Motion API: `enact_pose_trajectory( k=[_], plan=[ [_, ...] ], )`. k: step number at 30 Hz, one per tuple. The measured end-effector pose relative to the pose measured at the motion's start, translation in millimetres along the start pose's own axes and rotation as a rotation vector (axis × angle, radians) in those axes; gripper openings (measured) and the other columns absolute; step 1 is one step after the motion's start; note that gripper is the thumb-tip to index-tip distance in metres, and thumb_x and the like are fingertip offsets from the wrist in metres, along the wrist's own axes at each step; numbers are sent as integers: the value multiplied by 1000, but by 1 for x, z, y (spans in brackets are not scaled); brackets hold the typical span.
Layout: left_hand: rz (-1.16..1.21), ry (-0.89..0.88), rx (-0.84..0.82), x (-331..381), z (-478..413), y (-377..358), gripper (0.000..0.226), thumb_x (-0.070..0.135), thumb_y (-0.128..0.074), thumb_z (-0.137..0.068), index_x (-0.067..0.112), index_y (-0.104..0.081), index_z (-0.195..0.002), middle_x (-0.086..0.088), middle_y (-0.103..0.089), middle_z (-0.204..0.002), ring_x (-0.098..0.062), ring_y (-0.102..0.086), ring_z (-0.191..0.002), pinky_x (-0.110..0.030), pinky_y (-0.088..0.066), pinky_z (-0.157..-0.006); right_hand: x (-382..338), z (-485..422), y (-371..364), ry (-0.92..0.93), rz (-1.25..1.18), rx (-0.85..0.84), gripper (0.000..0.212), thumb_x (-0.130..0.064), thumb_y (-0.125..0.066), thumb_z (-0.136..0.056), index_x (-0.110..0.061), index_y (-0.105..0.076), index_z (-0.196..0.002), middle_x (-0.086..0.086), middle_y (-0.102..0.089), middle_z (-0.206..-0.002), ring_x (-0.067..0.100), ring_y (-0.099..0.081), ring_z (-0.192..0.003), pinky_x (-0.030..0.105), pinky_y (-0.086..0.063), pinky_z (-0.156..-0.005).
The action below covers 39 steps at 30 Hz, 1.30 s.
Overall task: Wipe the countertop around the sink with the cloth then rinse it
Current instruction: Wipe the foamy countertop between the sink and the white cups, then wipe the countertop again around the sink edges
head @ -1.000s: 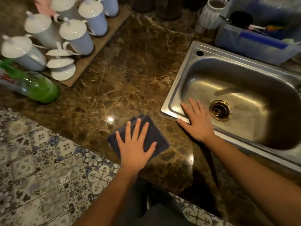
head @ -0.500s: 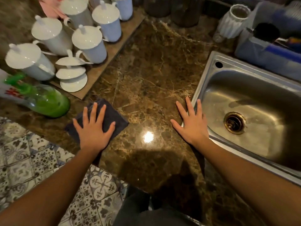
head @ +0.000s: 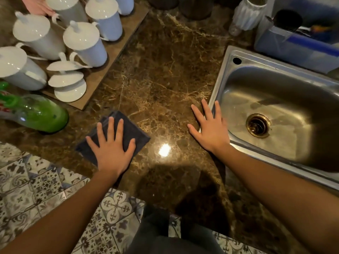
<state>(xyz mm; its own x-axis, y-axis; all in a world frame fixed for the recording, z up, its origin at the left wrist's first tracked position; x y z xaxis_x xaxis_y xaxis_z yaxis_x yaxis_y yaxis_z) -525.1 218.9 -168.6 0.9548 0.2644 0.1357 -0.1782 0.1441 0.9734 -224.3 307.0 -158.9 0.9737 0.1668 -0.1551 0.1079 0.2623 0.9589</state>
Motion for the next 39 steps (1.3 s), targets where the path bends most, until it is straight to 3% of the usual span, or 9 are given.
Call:
enact_pose_trajectory(
  k=[8, 12, 17, 21, 25, 28, 32, 35, 39],
  plan=[
    [-73, -186, -10, 99, 82, -28, 73, 66, -10, -92, 29, -13, -155, 0, -8, -163, -37, -6, -148, -65, -1, -111, 5, 7, 12, 49, -238, 106, 59, -58, -31, -96, -32, -33, -149, -2, -18, -161, 28, -3, -149, 57, -19, -115],
    [-93, -360, -7, 171, 124, -42, 72, 63, -21, -92, 26, -19, -154, -2, -14, -162, -38, -10, -148, -68, -6, -110, 16, 48, 25, 122, -515, 204, 54, -47, -34, -95, -24, -44, -143, 4, -34, -155, 22, -21, -146, 54, -23, -114],
    [-100, -623, -79, 262, 174, -62, 70, 60, -40, -85, 22, -42, -144, -6, -33, -155, -38, -12, -147, -70, -10, -107, 46, 122, 29, 282, -528, 229, 50, -41, -40, -95, -22, -46, -141, 3, -39, -151, 18, -27, -144, 45, -24, -116],
    [-26, -856, -111, 326, 215, -70, 63, 54, -50, -79, 22, -54, -133, -6, -54, -140, -39, -26, -141, -70, -12, -108, 87, 158, 27, 223, -528, 201, 53, -41, -38, -94, -20, -44, -143, 1, -36, -153, 15, -25, -145, 40, -23, -117],
    [79, -1021, -95, 363, 242, -72, 54, 49, -56, -80, 22, -62, -127, -6, -60, -133, -38, -39, -137, -70, -20, -107, 127, 191, 24, 61, -558, 201, 55, -44, -35, -95, -25, -38, -146, -3, -33, -155, 11, -22, -145, 37, -22, -118],
    [140, -1120, -136, 368, 248, -70, 50, 45, -56, -81, 20, -66, -123, -5, -62, -131, -32, -38, -139, -67, -17, -111, 145, 217, 21, -93, -555, 243, 53, -43, -34, -95, -27, -36, -146, -4, -33, -154, 10, -23, -145, 45, -22, -118],
    [312, -1148, -180, 336, 222, -42, 47, 30, -49, -88, 18, -53, -134, -2, -52, -143, -14, -32, -141, -47, -7, -119, 132, 243, 16, -221, -538, 335, 55, -43, -38, -93, -19, -42, -142, 2, -39, -151, 13, -25, -143, 49, -20, -117],
    [177, -1036, -115, 280, 172, -31, 51, 35, -43, -87, 25, -45, -137, -1, -43, -150, -17, -28, -142, -50, -15, -114, 95, 242, -10, -315, -536, 279, 58, -45, -43, -87, -21, -42, -141, 1, -41, -149, 6, -19, -142, 55, -17, -115],
    [-108, -947, -175, 222, 119, -48, 57, 52, -21, -98, 31, -29, -150, 2, -28, -158, -22, -17, -147, -60, -15, -110, 62, 231, -40, -352, -79, 111, 71, -60, -40, -86, -24, -35, -147, 3, -31, -156, 27, -19, -147, 60, -10, -112]
  ],
)
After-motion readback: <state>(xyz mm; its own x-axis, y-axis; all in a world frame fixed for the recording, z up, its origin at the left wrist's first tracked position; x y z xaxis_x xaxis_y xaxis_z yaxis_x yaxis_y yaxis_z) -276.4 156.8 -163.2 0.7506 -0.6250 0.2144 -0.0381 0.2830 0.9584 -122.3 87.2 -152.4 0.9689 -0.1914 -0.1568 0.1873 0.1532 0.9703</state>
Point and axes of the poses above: each hand's wrist, its own z-axis away from the middle knuckle, its own y-axis out of the back of the hand, x = y × z, the point moved 10 cm from there along -z, towards the middle knuckle
